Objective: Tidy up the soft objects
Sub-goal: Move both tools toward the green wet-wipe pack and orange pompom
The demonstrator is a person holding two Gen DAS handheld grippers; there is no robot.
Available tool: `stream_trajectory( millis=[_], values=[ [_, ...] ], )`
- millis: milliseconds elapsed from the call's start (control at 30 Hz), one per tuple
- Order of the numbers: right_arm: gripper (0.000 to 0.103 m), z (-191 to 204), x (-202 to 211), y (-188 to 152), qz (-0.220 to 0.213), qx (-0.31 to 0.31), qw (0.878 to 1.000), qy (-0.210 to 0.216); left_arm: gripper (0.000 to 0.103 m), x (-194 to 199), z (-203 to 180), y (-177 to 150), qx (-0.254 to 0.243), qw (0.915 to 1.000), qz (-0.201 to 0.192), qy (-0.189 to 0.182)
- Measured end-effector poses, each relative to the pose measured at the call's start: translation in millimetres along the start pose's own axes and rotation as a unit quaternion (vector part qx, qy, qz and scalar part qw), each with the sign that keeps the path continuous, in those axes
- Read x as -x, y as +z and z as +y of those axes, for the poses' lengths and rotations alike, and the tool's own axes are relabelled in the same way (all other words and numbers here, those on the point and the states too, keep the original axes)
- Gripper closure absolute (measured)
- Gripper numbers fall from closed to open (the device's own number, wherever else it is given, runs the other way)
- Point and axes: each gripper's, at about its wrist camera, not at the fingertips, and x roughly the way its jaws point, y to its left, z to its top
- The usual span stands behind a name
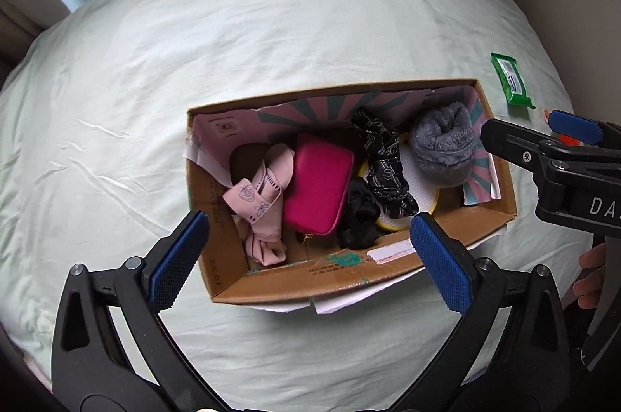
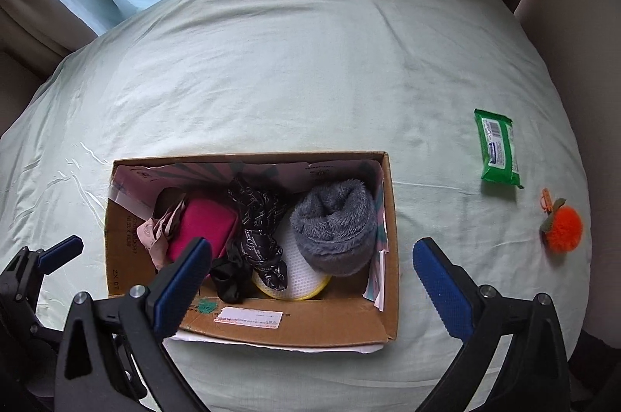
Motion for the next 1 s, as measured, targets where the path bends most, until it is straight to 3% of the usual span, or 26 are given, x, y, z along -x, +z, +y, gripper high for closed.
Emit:
stream_trajectory(
  millis=[300,633,800,1000],
  values=[
    [0.000,4.2,80.5,-25.6,-0.048,0.008,0.999,0.011,0.000,79.8,-1.6,-19.4,0.003,0.9973,-0.072,0.018],
    [0.000,-10.3,183.6,-78.6,-0.156,0.015,0.988,-0.009,0.000,157.8,-12.2,-52.3,0.011,0.9898,-0.138,0.033],
    [0.000,-37.3,216.4,-101.1,-0.208,0.003,0.978,-0.021,0.000,186.2,-27.7,-63.6,0.014,0.9833,-0.177,0.039],
    [0.000,-86.9,231.9,-120.6,-0.245,-0.028,0.969,-0.034,0.000,196.6,-69.1,-56.3,0.005,0.9798,-0.197,0.036]
  ],
)
